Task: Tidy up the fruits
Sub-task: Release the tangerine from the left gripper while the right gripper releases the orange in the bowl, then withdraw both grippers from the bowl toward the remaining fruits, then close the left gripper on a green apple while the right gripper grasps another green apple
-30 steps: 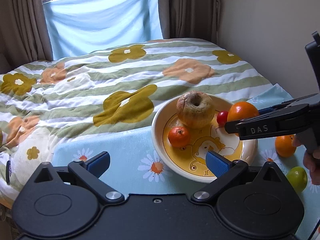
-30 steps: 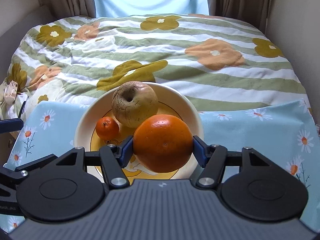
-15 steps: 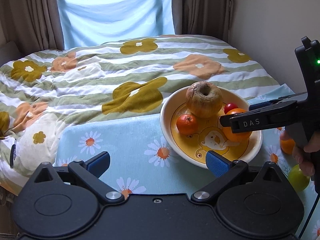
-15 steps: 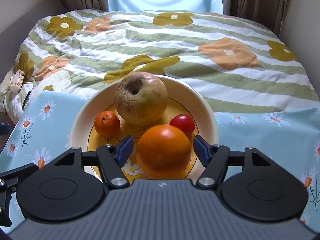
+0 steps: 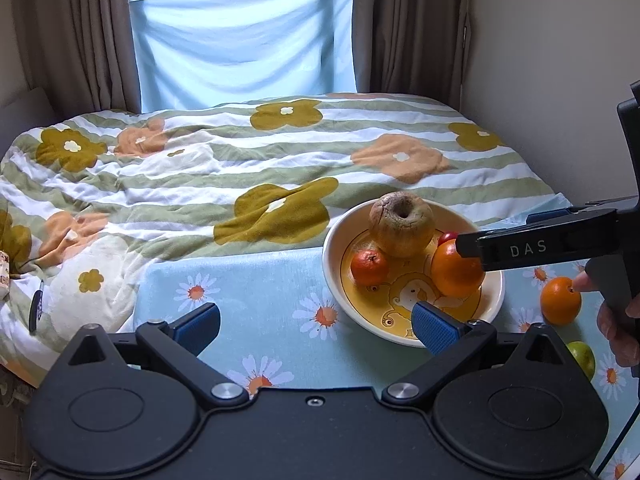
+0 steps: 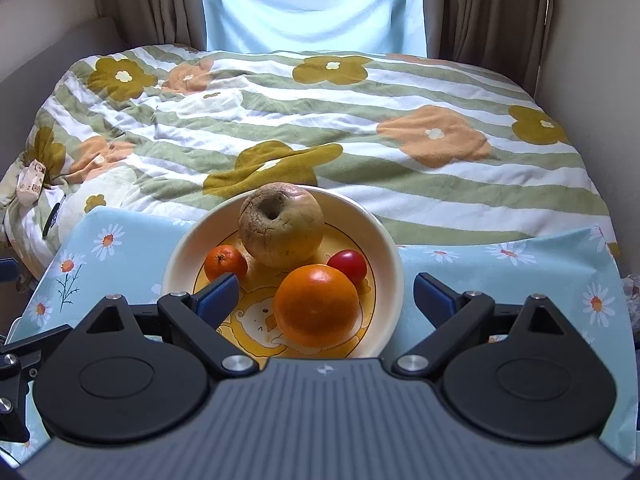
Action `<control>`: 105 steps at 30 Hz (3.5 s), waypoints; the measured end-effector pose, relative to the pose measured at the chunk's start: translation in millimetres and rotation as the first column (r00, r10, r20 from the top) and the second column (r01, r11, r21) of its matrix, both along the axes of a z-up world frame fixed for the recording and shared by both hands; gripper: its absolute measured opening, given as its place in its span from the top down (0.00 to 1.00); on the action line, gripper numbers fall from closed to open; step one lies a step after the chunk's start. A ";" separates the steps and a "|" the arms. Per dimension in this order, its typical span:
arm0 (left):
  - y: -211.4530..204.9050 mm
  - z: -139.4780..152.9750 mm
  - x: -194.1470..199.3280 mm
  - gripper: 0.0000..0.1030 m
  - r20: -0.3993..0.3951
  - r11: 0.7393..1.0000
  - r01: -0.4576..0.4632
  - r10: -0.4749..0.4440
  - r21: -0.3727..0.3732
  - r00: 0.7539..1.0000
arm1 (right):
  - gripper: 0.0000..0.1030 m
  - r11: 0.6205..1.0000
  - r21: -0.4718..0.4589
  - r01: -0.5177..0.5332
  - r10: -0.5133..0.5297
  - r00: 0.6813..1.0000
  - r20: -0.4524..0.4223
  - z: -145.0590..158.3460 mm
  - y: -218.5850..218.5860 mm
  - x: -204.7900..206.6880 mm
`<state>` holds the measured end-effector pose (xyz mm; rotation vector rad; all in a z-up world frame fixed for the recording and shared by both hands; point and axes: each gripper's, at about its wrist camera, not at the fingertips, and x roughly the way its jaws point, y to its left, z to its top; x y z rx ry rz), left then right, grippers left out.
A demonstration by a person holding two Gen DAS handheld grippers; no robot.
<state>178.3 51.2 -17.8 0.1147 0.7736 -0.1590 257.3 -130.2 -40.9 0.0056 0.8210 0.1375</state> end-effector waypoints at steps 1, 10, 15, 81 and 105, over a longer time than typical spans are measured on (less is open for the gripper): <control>0.5 2.7 -1.9 0.00 0.007 1.000 0.000 0.000 -0.002 1.000 | 0.00 1.000 0.003 0.004 -0.004 1.000 0.004 3.7 -0.8 -2.9; 2.8 32.3 -18.5 0.00 0.092 1.000 0.011 -0.008 -0.025 0.996 | 0.00 0.999 0.001 0.038 -0.038 0.998 0.053 40.0 -8.1 -33.9; 2.3 42.3 -25.5 0.00 0.113 0.999 0.025 -0.021 -0.033 0.993 | 0.00 0.998 -0.004 0.064 -0.064 0.995 0.082 60.2 -15.0 -53.8; -49.8 -90.1 -67.3 0.41 -0.052 0.990 -0.138 0.136 -0.032 0.989 | 0.11 0.999 0.035 -0.002 0.002 1.000 -0.015 -76.6 -86.0 -141.0; -41.5 -82.4 -93.0 0.42 -0.042 0.988 -0.145 0.143 -0.042 0.989 | 0.34 1.000 -0.014 -0.011 0.011 1.000 -0.005 -79.1 -76.5 -138.6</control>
